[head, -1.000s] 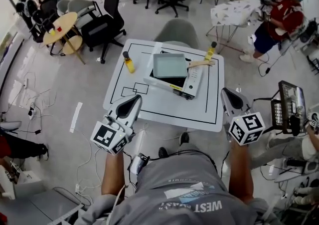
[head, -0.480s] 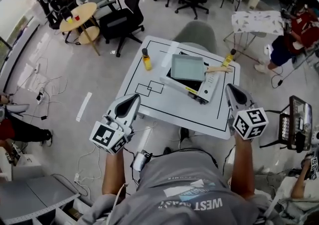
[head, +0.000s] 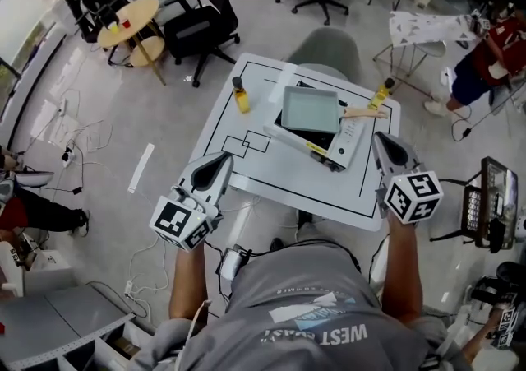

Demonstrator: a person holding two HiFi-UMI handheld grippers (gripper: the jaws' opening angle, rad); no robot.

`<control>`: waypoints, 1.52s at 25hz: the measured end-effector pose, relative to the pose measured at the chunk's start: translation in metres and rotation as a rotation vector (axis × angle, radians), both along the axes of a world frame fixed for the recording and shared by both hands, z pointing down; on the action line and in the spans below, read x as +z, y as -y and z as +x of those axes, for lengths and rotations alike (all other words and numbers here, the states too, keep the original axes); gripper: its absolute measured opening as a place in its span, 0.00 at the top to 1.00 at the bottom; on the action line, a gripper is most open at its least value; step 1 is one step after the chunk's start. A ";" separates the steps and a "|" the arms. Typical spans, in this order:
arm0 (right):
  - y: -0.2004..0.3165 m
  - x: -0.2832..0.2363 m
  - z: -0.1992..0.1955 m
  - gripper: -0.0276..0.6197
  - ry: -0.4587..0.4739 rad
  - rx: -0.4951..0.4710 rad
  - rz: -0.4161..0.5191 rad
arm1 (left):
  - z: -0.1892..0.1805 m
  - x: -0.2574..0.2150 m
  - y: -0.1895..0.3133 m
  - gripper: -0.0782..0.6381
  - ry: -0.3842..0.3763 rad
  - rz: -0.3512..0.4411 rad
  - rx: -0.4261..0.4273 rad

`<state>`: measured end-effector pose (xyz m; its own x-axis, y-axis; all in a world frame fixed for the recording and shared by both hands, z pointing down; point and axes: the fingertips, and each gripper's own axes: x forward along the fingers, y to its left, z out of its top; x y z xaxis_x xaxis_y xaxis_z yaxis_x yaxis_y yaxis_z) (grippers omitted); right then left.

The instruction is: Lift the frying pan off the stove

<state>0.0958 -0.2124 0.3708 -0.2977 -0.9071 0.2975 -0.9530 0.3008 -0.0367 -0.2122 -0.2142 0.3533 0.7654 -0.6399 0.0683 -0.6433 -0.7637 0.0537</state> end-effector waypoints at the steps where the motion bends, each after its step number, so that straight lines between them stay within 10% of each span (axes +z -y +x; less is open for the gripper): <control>1: 0.002 0.003 0.002 0.94 0.004 0.001 -0.005 | 0.002 0.002 0.003 0.89 0.003 -0.005 0.000; 38: 0.098 0.132 0.084 0.93 0.191 0.067 -0.225 | 0.097 0.097 0.121 0.89 0.077 -0.225 0.046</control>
